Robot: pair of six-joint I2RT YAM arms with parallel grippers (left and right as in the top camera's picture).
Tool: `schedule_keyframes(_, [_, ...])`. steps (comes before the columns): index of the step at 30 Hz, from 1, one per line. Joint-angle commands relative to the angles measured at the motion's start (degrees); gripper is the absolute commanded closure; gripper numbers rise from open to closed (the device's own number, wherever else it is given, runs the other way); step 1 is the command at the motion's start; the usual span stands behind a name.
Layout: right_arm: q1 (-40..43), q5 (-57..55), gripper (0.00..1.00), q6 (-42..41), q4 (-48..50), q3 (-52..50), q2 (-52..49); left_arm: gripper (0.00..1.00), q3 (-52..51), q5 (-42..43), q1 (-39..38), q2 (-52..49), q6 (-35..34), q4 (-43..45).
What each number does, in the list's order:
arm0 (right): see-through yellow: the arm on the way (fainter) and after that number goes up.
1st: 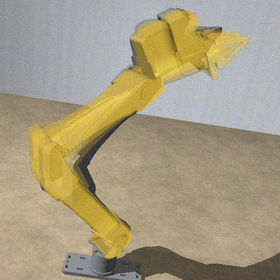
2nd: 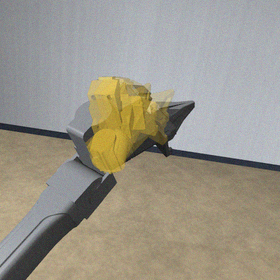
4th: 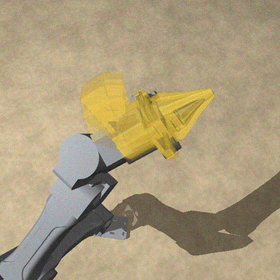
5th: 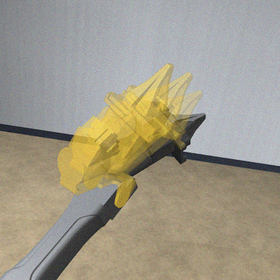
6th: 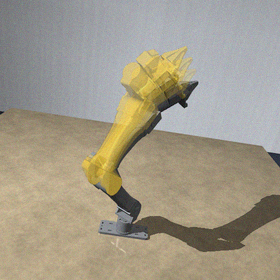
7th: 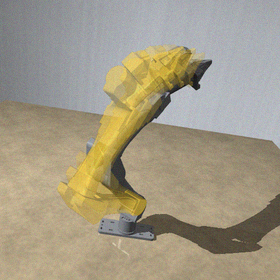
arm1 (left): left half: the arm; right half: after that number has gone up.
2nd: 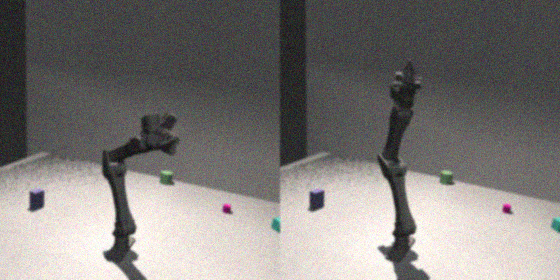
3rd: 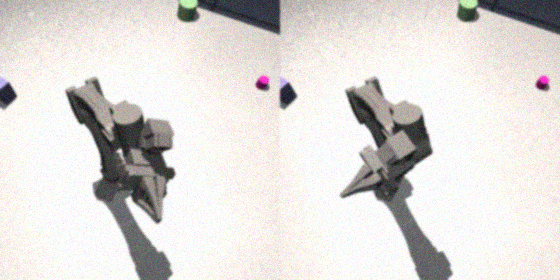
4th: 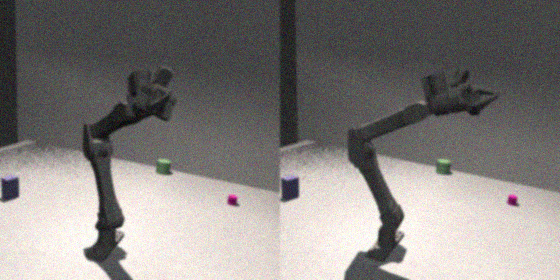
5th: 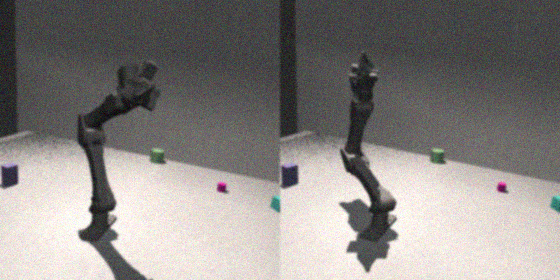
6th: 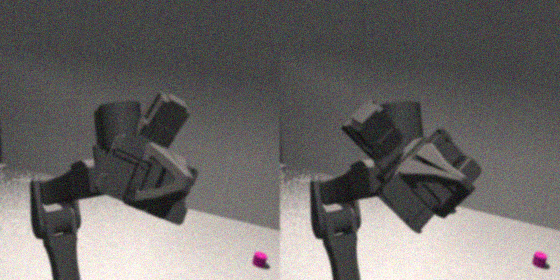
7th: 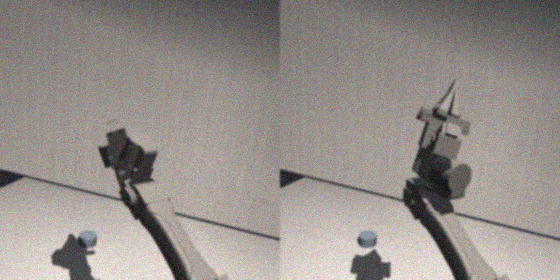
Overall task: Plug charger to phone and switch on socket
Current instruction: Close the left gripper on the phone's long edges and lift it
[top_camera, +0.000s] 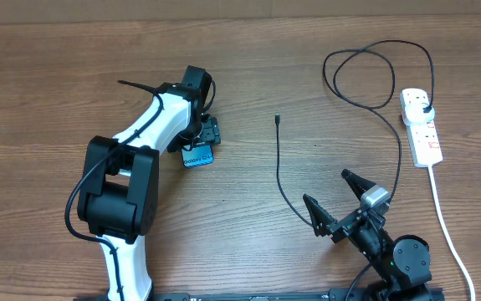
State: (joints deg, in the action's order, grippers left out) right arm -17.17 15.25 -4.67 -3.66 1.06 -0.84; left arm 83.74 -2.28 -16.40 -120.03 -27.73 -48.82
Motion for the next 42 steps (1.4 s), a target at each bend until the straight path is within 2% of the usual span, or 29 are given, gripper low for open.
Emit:
schedule_keyframes(1, [0.42,0.28,0.0,-0.02,0.42,-0.61,0.68,0.19,0.28,2.34,-0.17,-2.16,-2.34,-0.22])
schedule_keyframes(23, [0.42,0.28,0.0,-0.02,0.42,-0.61,0.68,0.33,0.44,5.6,-0.11,-2.14,-3.65,-0.44])
schedule_keyframes(27, [0.42,0.28,0.0,-0.02,0.42,-0.61,0.68,0.4,1.27,7.32,-0.11,-2.12,-4.48,-1.11])
schedule_keyframes(32, [0.42,0.28,0.0,-0.02,0.42,-0.61,0.68,0.42,4.96,8.83,0.0,-2.12,-5.33,-5.18])
schedule_keyframes(36, [0.42,0.28,0.0,-0.02,0.42,-0.61,0.68,0.48,10.64,9.66,0.0,-2.12,-5.33,-10.58])
schedule_keyframes(42, [0.42,0.28,0.0,-0.02,0.42,-0.61,0.68,0.5,19.41,11.19,0.0,-2.12,-5.31,-19.12])
